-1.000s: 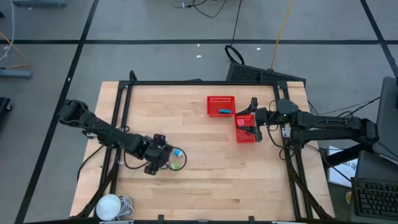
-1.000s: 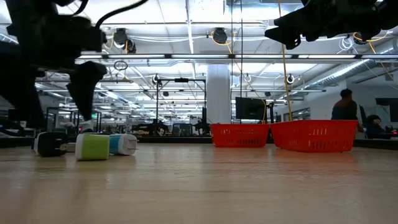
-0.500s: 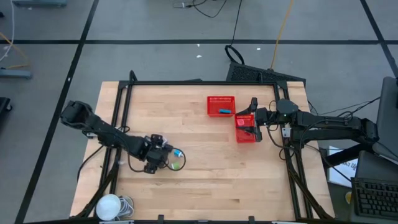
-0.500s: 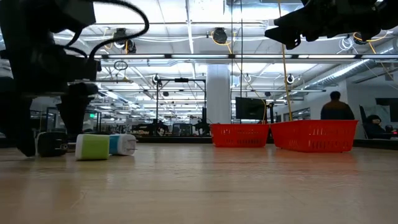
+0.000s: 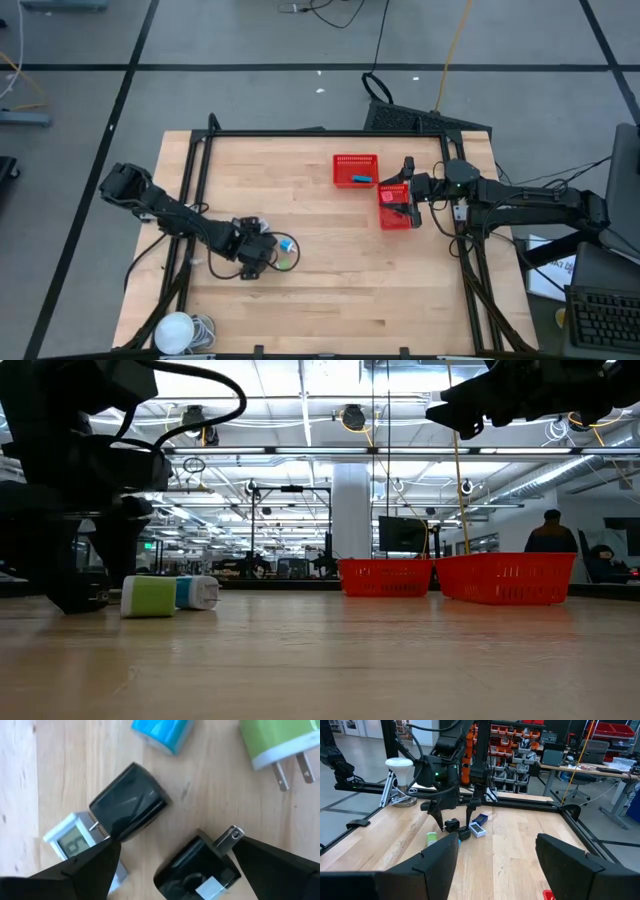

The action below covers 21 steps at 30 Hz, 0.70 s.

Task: Pick & Place Office items
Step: Put the bottom black charger adapter into the bottom red bin

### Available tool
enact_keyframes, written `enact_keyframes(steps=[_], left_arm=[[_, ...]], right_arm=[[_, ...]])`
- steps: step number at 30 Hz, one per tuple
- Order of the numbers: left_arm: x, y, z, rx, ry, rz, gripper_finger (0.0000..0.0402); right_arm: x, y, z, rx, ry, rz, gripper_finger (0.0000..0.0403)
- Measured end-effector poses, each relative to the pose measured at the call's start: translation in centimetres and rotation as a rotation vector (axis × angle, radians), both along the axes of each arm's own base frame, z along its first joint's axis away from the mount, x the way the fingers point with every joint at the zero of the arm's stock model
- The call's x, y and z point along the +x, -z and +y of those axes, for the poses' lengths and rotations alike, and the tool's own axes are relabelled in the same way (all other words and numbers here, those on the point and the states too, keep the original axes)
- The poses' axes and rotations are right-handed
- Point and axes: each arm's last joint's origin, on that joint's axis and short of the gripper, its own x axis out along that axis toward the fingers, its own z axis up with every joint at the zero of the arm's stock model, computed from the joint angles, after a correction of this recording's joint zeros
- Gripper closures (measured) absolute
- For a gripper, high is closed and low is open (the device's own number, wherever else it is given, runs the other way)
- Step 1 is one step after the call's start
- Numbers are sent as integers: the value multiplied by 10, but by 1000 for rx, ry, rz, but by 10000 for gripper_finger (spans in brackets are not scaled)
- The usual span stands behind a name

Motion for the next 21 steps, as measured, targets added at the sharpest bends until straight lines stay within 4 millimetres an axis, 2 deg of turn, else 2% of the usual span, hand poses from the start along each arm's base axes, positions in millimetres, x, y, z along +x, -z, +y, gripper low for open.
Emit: enact_keyframes(steps=[8,14,21], left_arm=[[0,0,0,53,146,25,14],[-3,0,1,28,116,61,14],[4,0,-2,-27,23,-39,14]], right_arm=[[0,0,0,0,0,0,149],[0,0,0,0,0,0,149],[0,0,0,0,0,1,149]])
